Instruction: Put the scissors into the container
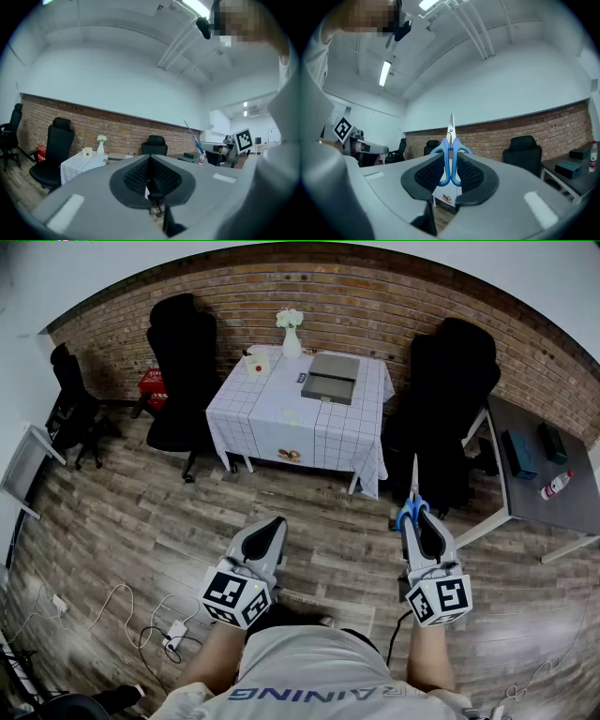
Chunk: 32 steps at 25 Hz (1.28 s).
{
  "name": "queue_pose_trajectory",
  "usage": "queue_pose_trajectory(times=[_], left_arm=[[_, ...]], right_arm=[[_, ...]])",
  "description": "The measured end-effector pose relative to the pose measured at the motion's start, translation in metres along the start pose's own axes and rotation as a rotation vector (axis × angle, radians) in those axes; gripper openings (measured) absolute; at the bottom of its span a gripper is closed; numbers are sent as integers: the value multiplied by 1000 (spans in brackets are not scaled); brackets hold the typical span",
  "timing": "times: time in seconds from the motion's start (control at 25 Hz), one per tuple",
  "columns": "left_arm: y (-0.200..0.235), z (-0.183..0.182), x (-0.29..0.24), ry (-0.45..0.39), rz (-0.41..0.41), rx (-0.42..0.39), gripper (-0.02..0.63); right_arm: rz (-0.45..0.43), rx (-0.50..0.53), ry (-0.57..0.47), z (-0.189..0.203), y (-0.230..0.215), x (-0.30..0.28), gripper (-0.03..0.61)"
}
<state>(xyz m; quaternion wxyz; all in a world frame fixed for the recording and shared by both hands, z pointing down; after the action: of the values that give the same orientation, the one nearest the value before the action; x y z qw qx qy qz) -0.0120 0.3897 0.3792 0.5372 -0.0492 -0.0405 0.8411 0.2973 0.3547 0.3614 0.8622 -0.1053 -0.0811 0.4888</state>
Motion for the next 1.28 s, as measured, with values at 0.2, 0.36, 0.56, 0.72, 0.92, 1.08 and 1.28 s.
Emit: queue_pose_trajectory(times=[0.2, 0.36, 0.56, 0.72, 0.92, 1.08, 1.28], left_arm=[[-2, 1, 3, 7, 0, 1, -2], [-3, 2, 1, 17, 4, 5, -2], [-3, 3, 0, 18, 4, 4, -2], [2, 6, -3, 30, 10, 11, -2], [13, 13, -10, 42, 16, 15, -2], [32, 16, -20, 48, 28, 28, -2], [62, 18, -39, 50, 61, 30, -2]], right_arm=[[5, -20, -4, 5, -3, 3, 104], [4, -15, 15, 5, -3, 1, 104], [3, -13, 16, 8, -4, 0, 104], [13, -27, 18, 12, -7, -6, 104], [18, -60, 13, 17, -9, -16, 104], [28, -59, 18, 19, -6, -31, 104], [58, -71, 27, 22, -3, -61, 104]])
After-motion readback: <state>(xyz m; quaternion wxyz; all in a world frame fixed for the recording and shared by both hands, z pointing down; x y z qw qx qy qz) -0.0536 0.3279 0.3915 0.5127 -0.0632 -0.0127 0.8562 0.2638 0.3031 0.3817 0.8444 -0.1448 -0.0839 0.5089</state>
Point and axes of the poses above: the fingertips, and each gripper's own axes: x backward along the fingers, y to its left, z out of its underside, the point moved 8 cm from there along x, backward along the fingers, and after that the axes turned 15 degrees about -x, right-handed, at the moved point
